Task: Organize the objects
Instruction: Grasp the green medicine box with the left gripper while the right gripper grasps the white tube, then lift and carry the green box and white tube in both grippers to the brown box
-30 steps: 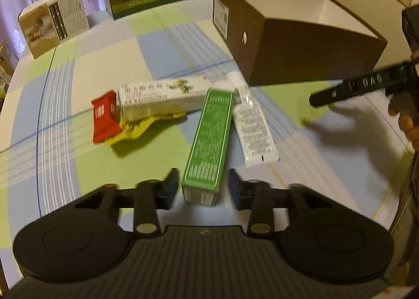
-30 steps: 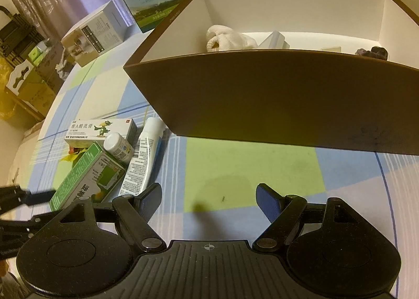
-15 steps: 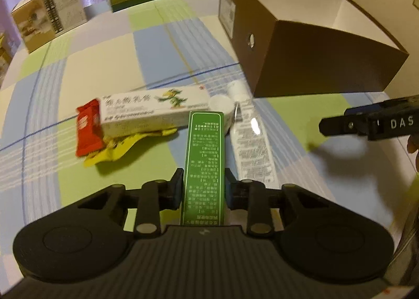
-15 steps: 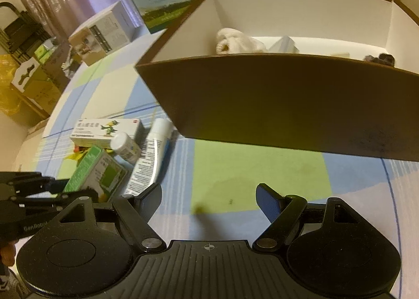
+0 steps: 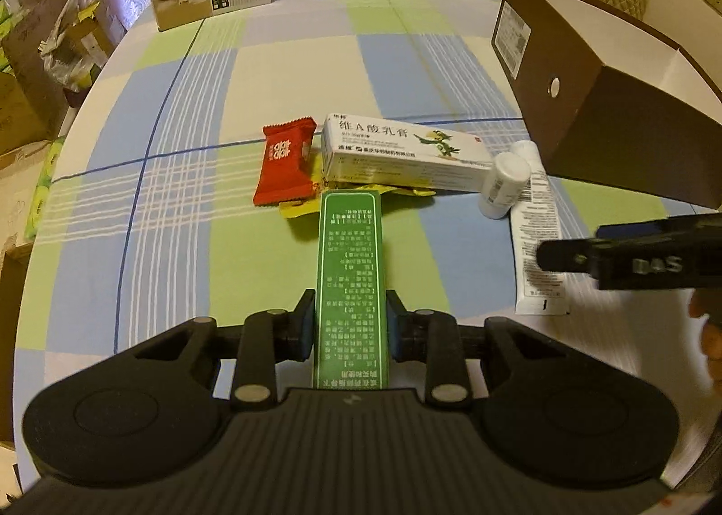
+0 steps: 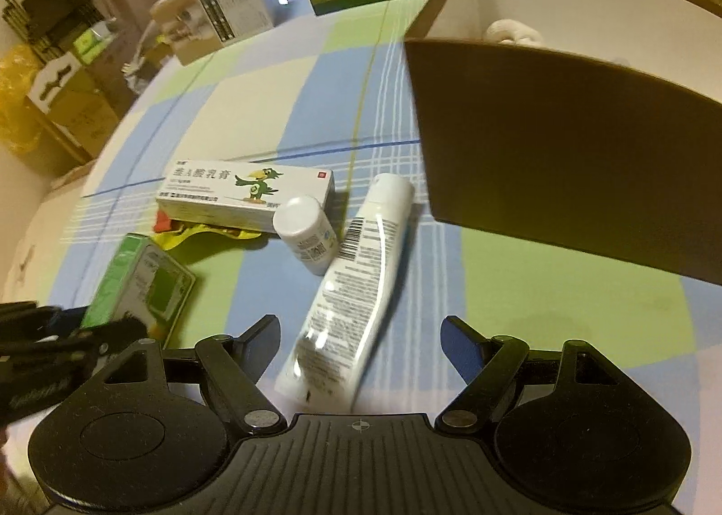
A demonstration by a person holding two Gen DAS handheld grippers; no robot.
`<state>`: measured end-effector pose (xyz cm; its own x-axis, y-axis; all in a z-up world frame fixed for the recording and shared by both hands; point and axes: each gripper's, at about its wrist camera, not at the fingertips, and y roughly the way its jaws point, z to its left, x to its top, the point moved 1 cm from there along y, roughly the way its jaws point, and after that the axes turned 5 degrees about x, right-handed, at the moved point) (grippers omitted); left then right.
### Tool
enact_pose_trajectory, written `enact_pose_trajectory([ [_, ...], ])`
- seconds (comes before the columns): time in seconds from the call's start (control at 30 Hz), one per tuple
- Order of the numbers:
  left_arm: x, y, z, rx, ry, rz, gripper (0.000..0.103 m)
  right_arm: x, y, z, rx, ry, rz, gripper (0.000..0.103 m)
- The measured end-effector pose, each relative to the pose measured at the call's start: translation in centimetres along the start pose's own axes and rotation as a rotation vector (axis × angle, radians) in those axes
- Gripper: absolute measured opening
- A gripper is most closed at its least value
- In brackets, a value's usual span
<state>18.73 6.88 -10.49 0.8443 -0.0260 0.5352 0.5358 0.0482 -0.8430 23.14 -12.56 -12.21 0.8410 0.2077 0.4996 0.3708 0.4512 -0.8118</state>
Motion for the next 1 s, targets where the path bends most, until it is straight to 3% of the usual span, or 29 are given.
enact_pose_trajectory([
  [0.1, -0.1, -0.1, 0.2, -0.007, 0.0, -0.006, 0.026, 0.0, 1.3, 0.9, -0.091, -0.048, -0.023, 0.074],
  [0.17, -0.1, -0.1, 0.4, -0.016, -0.009, -0.007, 0.026, 0.1, 1.8, 1.6, -0.129, -0.098, -0.034, 0.065],
  [0.23, -0.1, -0.1, 0.4, -0.02, -0.012, -0.006, 0.026, 0.0, 1.9, 2.0, -0.128, -0.134, -0.037, 0.049],
  [0.43, -0.2, -0.2, 0.4, -0.034, -0.019, -0.001, 0.025, -1.3, 1.3, 2.2, -0.132, -0.212, 0.005, 0.034],
  [0.7, -0.6, -0.7, -0.4, -0.072, -0.023, 0.023, 0.026, -4.8, -2.3, 0.8, -0.108, -0.215, 0.121, 0.034],
  [1.0, -1.0, -0.4, -1.9, -0.065, 0.003, 0.035, 0.027, -5.5, -2.2, 1.1, -0.127, -0.221, 0.027, 0.042],
])
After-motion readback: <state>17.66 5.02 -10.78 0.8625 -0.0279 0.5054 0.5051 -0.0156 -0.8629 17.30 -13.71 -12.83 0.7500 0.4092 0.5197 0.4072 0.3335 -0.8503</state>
